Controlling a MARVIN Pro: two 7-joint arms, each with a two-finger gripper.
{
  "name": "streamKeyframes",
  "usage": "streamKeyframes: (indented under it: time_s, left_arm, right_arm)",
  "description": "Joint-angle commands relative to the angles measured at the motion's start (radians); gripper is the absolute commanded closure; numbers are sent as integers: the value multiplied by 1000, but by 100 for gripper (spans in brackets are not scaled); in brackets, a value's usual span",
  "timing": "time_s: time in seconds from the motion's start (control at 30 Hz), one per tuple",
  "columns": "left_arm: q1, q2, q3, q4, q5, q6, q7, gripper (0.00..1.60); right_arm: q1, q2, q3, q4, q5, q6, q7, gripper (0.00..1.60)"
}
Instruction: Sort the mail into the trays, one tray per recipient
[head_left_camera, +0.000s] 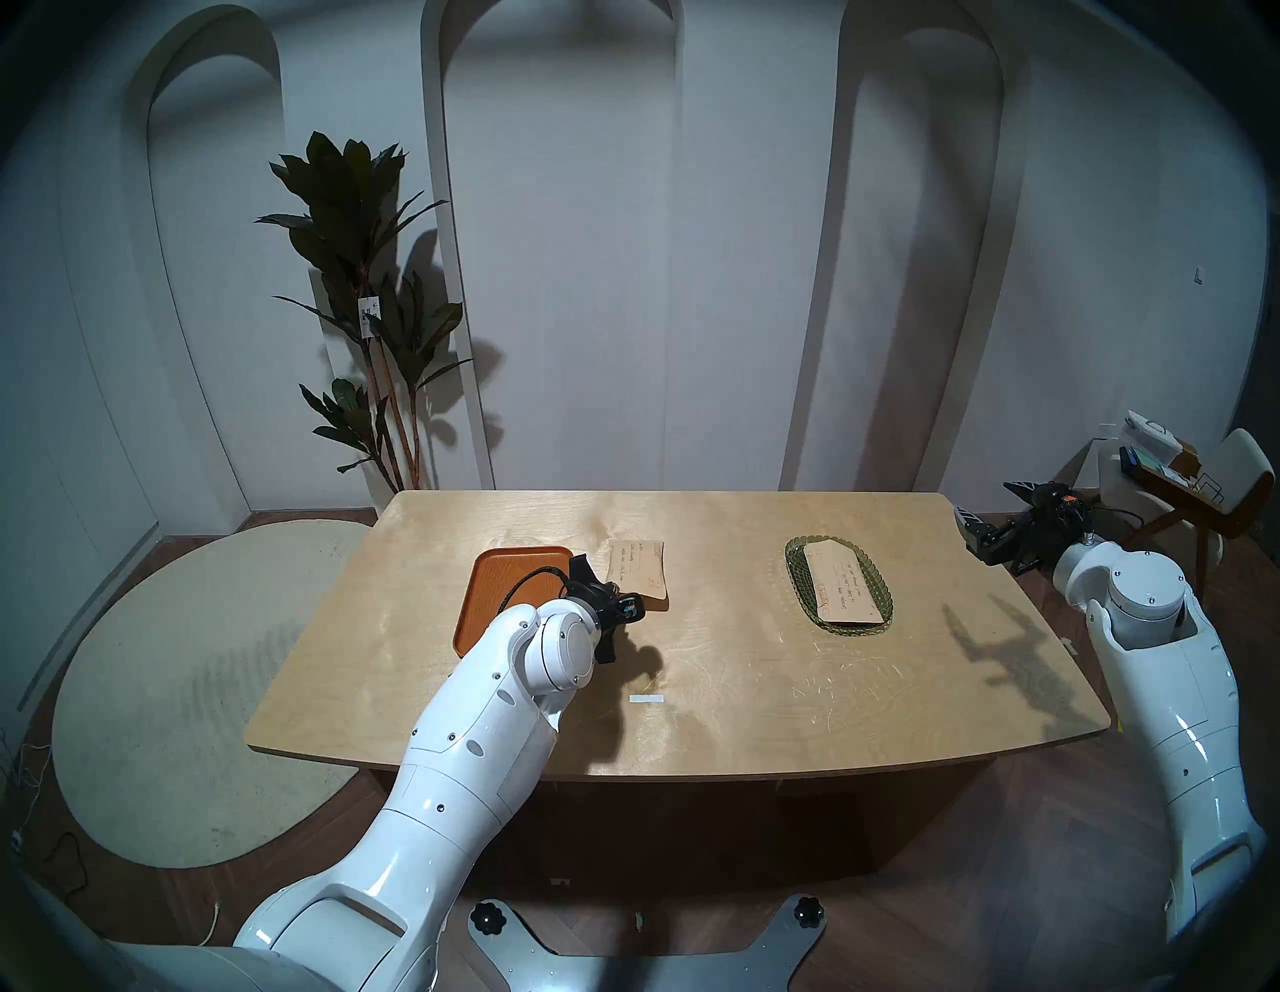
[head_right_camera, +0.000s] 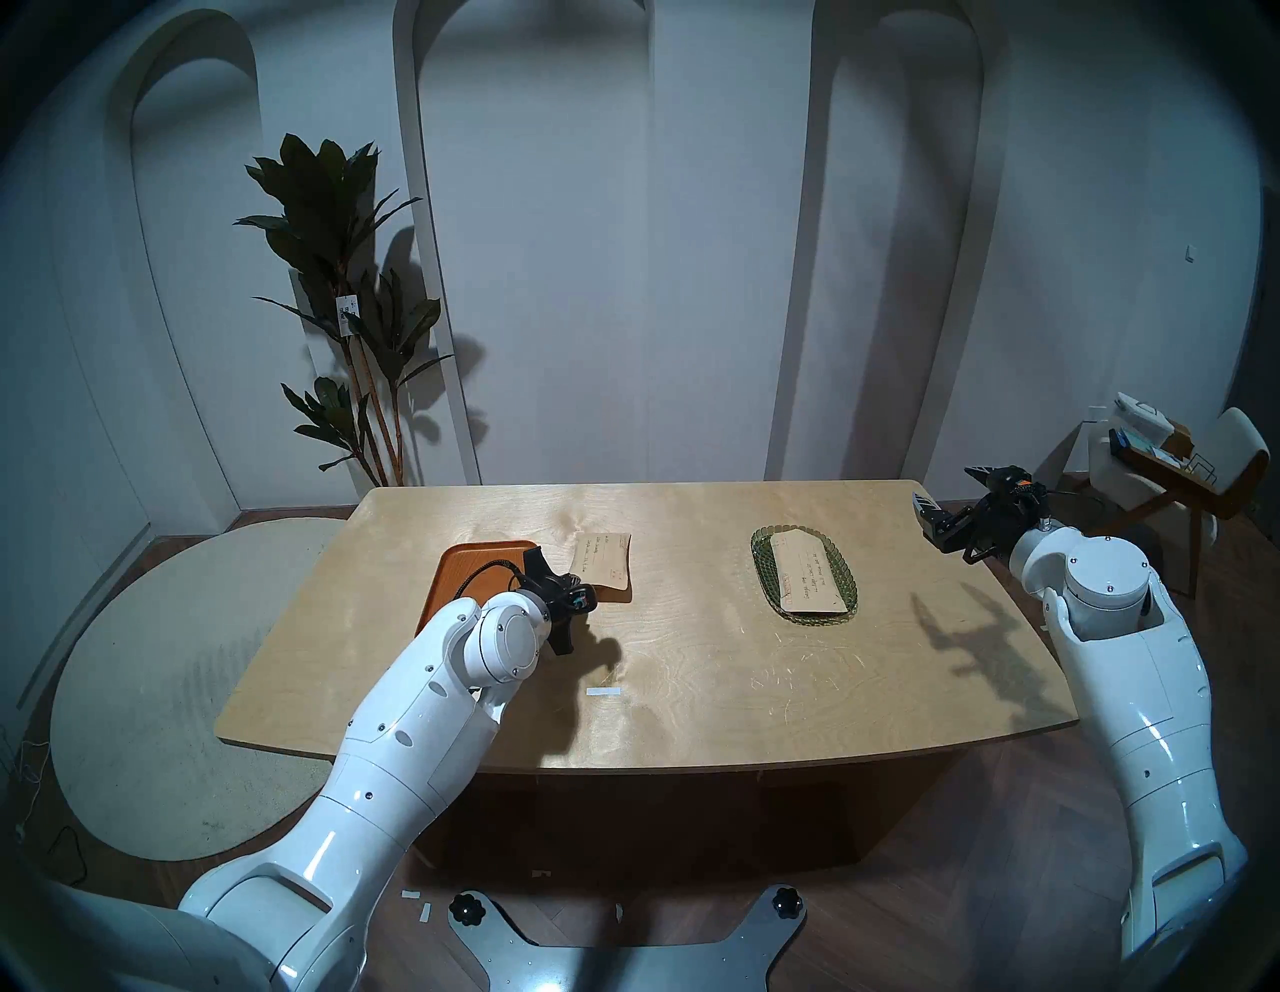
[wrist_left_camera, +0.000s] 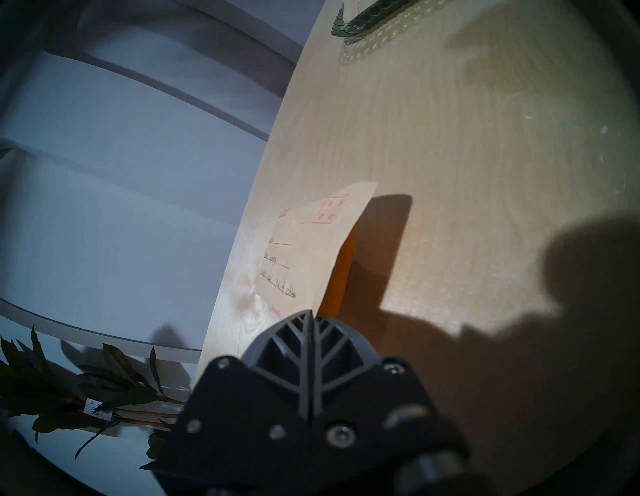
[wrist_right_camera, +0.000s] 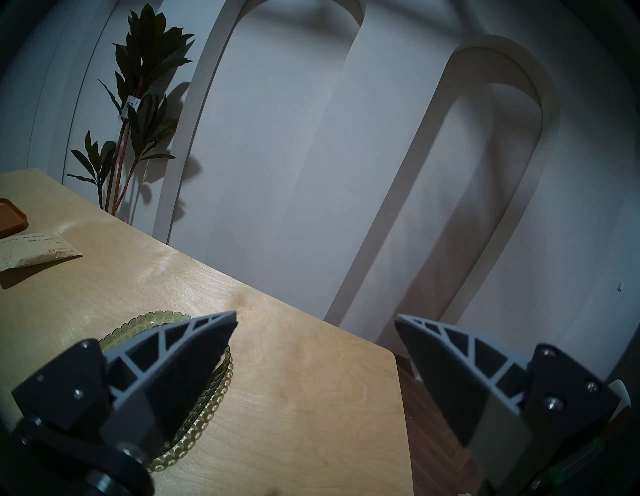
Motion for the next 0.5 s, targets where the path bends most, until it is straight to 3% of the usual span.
streamKeyframes:
  time_s: [0.0, 0.3, 0.47]
  left_arm:
    - [-42, -27, -24, -20, -11, -24, 86, 160]
    - [-65, -48, -59, -2, -33, -77, 231, 160]
    - [-82, -46, -68, 5, -37, -89, 257, 160]
  right_arm:
    - [8, 7, 6, -14, -1, -8, 1, 0]
    - [8, 8, 5, -13, 0, -8, 1, 0]
    - [8, 8, 5, -13, 0, -8, 1, 0]
